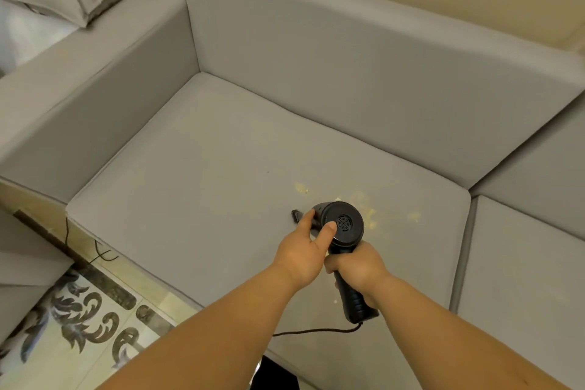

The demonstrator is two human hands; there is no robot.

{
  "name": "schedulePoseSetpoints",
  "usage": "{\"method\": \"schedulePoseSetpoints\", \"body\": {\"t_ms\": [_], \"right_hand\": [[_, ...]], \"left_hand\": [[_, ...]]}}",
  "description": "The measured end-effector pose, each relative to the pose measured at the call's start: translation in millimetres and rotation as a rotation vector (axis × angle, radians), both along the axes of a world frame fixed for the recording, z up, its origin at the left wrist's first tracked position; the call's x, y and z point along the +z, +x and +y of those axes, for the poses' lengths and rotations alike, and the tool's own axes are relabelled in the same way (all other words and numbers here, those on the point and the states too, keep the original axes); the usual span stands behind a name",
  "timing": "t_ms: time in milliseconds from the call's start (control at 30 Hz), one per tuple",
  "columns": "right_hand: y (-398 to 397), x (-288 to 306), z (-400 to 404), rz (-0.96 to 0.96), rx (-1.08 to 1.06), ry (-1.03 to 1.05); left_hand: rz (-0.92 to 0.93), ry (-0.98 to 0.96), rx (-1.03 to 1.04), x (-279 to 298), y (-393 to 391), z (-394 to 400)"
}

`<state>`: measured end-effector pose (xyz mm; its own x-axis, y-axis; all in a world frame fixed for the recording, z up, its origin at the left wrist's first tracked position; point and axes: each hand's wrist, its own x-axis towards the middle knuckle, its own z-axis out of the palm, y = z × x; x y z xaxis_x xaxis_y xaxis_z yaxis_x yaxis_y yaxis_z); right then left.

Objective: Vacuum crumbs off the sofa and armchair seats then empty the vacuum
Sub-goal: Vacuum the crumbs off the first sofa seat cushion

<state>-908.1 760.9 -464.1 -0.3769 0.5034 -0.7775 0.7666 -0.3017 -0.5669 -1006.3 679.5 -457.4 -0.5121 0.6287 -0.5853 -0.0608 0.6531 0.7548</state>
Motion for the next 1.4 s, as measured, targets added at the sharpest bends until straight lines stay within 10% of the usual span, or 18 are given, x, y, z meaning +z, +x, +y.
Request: {"method": "schedulePoseSetpoints", "body": {"t_ms": [1400], "right_hand": [[-30, 12, 19, 0.001, -0.088, 0.068]], "left_hand": [[-0.008, 0.055, 0.005, 2, -25, 29]]}}
